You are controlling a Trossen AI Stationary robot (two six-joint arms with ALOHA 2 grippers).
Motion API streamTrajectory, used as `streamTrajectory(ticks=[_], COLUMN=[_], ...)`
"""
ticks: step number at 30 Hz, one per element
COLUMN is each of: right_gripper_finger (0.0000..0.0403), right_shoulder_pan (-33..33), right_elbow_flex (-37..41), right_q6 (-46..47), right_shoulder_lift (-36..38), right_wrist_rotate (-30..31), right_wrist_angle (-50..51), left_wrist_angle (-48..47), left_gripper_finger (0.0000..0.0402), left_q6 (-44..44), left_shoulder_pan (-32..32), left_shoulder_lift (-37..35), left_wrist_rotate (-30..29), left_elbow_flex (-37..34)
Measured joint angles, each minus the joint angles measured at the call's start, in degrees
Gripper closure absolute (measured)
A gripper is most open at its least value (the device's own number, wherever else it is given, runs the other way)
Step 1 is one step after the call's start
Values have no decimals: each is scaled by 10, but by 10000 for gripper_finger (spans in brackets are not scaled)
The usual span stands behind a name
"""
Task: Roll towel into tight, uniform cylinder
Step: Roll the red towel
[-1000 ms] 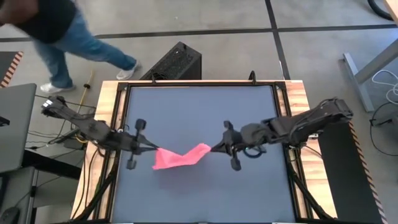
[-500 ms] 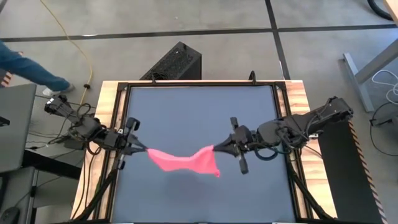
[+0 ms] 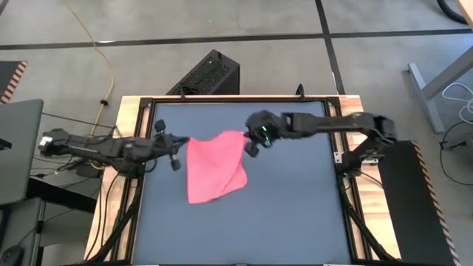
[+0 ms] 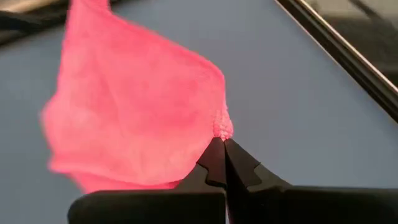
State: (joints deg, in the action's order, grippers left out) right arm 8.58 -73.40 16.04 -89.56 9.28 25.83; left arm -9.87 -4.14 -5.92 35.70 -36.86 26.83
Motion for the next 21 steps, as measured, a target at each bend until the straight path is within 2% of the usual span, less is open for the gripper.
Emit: streamTrajectory(ticks=[4,8,14,16,19,21], right_gripper_finger=[384,338,273,263,259,260], right_shoulder_pan=[62,92,103,93,74,60], right_elbow_flex=[0,-17,-53,-55,-56,-55], right_q6=[-13,-55,-64,-64,-62,-61], right_shoulder_lift=[-72,-130,-143,-127,-96,-82], right_wrist_rotate=[-4,-46,-106,-95,-38,-26], right_wrist_angle=[-58,-76,11,23,47,50], left_wrist_angle=[2,1,1,12,29,36], left_gripper_finger=[401,401,401,401,400,392], left_q6=[31,40,31,18,0,-8], left_shoulder_pan=[92,154,202,219,243,259], left_shoulder_lift=[36,84,143,155,166,170], left_wrist_rotate=[16,40,46,39,38,65], left_elbow_flex=[-36,-56,-56,-56,-56,-56])
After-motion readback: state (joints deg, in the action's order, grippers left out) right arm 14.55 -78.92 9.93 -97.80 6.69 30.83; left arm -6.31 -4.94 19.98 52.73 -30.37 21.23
